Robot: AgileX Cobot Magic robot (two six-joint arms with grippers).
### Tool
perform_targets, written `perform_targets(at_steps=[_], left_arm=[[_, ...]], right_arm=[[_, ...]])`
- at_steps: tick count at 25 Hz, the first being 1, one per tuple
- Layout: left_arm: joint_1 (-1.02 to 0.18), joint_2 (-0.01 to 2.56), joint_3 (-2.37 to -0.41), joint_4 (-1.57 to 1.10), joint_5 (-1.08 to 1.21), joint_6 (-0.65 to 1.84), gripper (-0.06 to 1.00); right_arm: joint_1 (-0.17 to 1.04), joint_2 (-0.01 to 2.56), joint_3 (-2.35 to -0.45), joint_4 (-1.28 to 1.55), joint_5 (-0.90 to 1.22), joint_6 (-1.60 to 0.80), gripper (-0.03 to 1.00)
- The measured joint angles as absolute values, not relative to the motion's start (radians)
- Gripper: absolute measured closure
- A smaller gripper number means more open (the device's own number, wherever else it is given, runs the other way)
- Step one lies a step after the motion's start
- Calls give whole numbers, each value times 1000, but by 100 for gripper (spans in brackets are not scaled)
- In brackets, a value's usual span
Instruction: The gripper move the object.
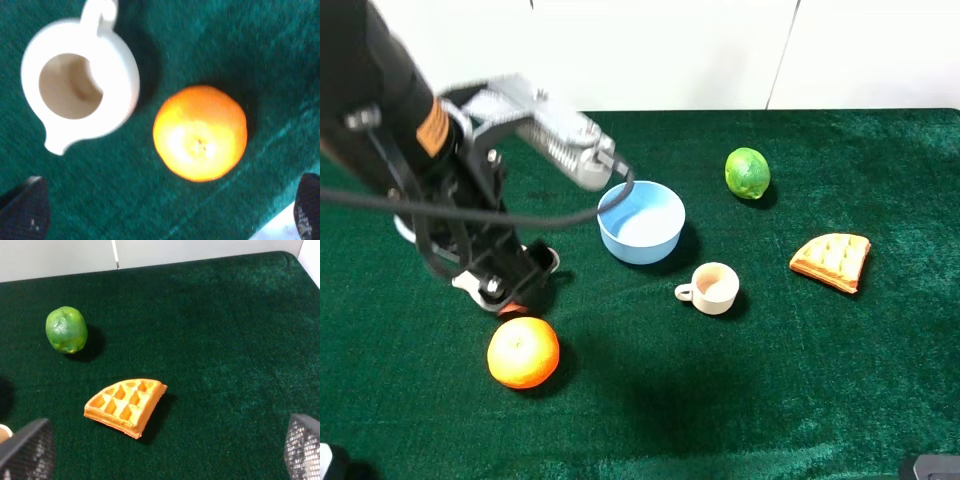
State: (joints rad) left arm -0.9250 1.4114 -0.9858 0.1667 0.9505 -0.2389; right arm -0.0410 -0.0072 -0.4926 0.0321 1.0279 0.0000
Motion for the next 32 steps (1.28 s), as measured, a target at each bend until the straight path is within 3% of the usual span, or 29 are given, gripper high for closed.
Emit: perform_targets(at_steps=[11,24,32], left_arm=[[-767,1405,-1215,103,1103,-51,-5],[-488,1120,-1226,74,1168,73,-5],[-470,880,-1203,130,1169,58,-5]], right_arm=[[-41,-7,-493,32,1028,0,28],[-41,-7,-493,32,1028,0,28],[-41,-7,-493,32,1028,0,28]])
